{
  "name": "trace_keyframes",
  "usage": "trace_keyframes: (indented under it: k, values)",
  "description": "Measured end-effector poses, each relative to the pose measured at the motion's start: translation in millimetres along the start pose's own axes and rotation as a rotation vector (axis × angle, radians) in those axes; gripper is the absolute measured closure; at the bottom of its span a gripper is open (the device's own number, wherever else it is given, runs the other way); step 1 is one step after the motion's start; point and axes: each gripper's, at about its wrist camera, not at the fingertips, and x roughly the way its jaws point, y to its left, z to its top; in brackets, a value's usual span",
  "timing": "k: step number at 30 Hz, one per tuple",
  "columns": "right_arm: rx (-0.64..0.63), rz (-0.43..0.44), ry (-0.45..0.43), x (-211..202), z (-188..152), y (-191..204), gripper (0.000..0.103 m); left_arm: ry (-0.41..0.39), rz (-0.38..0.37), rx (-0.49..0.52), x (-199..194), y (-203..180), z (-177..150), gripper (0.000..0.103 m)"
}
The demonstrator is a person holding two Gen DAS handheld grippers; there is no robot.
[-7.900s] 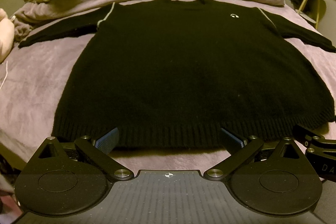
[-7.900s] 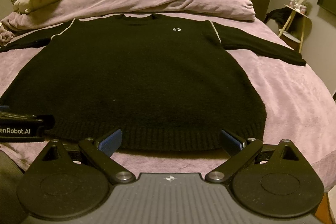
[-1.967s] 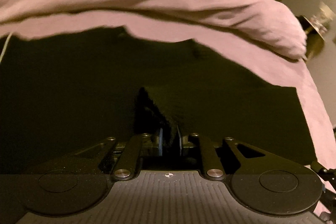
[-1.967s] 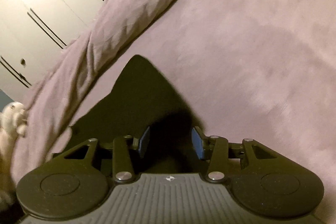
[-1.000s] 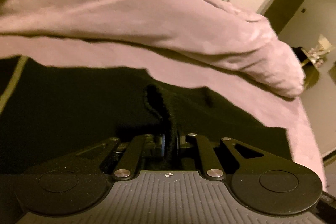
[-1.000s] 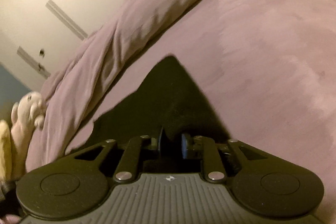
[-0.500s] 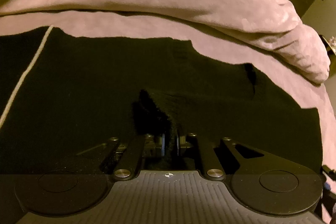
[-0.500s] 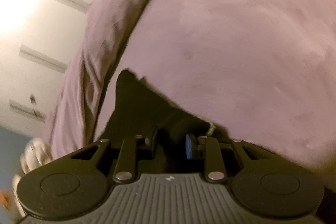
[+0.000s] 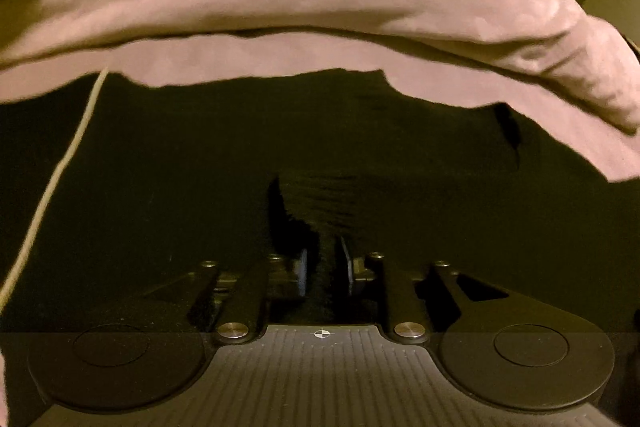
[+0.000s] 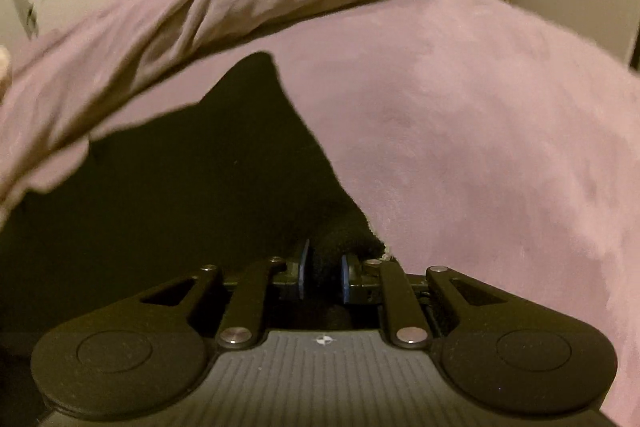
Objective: Fold small clothes
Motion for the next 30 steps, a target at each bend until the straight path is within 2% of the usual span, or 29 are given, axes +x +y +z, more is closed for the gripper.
trace_keyframes:
  k: [1,2,3,4,6,7,8,9,11,12,13,14,15,17,18,20,23,27,30]
  values:
    - [-0.025,-0.015,0.004,-3,1,4,0.089,0.008,-0.008,-0.007,-2,2,1,0.065]
    - [-0.047,-0.029,0.005,-8,4,8,0.088,0.016,-0.027,-0.041,-6,8,1,0.061]
    - [-0.065,-0.038,0.002,-14,4,12,0.087,0.022,-0.049,-0.091,-10,17,2,0.053]
    - [-0.080,-0.049,-0.002,-20,5,16,0.084,0.025,-0.073,-0.157,-17,30,1,0.050]
    - [-0.105,-0.062,-0.027,-30,4,25,0.074,0.013,-0.122,-0.299,-33,61,-4,0.041]
    - [-0.120,-0.067,-0.040,-34,2,30,0.064,0.009,-0.143,-0.362,-42,79,-9,0.037]
    - [-0.136,-0.069,-0.043,-34,-1,34,0.055,0.006,-0.156,-0.421,-50,100,-15,0.036]
    - [-0.159,-0.072,-0.028,-33,-6,37,0.053,0.003,-0.160,-0.469,-57,118,-20,0.035]
    - [-0.175,-0.103,0.017,-22,-15,44,0.053,0.010,-0.191,-0.588,-71,164,-35,0.034]
    - [-0.163,-0.113,0.008,-22,-15,45,0.053,0.011,-0.211,-0.648,-77,184,-43,0.037]
    - [-0.159,-0.124,0.005,-24,-13,47,0.053,0.000,-0.234,-0.711,-84,207,-52,0.045]
    - [-0.154,-0.132,0.000,-25,-11,50,0.053,-0.012,-0.258,-0.767,-92,228,-59,0.045]
    - [-0.140,-0.134,-0.004,-28,-9,51,0.053,-0.024,-0.228,-0.809,-101,248,-65,0.039]
    - [-0.116,-0.127,-0.001,-33,-9,56,0.053,-0.062,-0.093,-0.811,-117,278,-68,0.038]
    - [-0.113,-0.125,-0.003,-36,-10,59,0.053,-0.083,-0.061,-0.807,-122,293,-68,0.039]
    - [-0.134,-0.122,-0.019,-44,-13,70,0.050,-0.088,0.013,-0.847,-125,328,-65,0.041]
    - [-0.167,-0.116,-0.045,-61,-22,85,0.047,-0.118,0.089,-0.903,-118,374,-52,0.049]
    - [-0.162,-0.095,-0.045,-72,-28,97,0.044,-0.138,0.087,-0.970,-95,415,-29,0.049]
    - [-0.160,-0.084,-0.036,-76,-35,105,0.044,-0.180,0.075,-1.045,-85,425,-22,0.051]
